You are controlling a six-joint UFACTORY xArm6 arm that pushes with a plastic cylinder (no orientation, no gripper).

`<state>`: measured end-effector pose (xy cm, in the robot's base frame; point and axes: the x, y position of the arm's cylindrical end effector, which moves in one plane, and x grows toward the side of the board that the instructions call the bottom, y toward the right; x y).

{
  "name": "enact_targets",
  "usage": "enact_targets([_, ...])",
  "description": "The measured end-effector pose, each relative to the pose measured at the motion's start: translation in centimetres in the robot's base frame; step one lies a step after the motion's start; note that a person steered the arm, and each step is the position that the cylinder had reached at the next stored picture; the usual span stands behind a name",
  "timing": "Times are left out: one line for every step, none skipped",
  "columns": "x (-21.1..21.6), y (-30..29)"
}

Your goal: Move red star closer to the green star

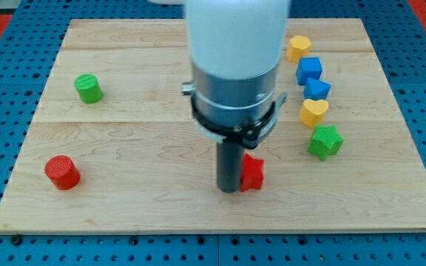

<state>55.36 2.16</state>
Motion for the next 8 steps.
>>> enact_targets([-0.6,-2.3])
enact_targets([-0.6,4.6])
enact_targets([-0.8,0.9])
enact_targets([-4.3,2.6])
enact_targets([-3.2,5.0])
enact_targets([-1.9,7.4])
enact_targets([-1.1,9.4])
enact_targets([0.9,6.0])
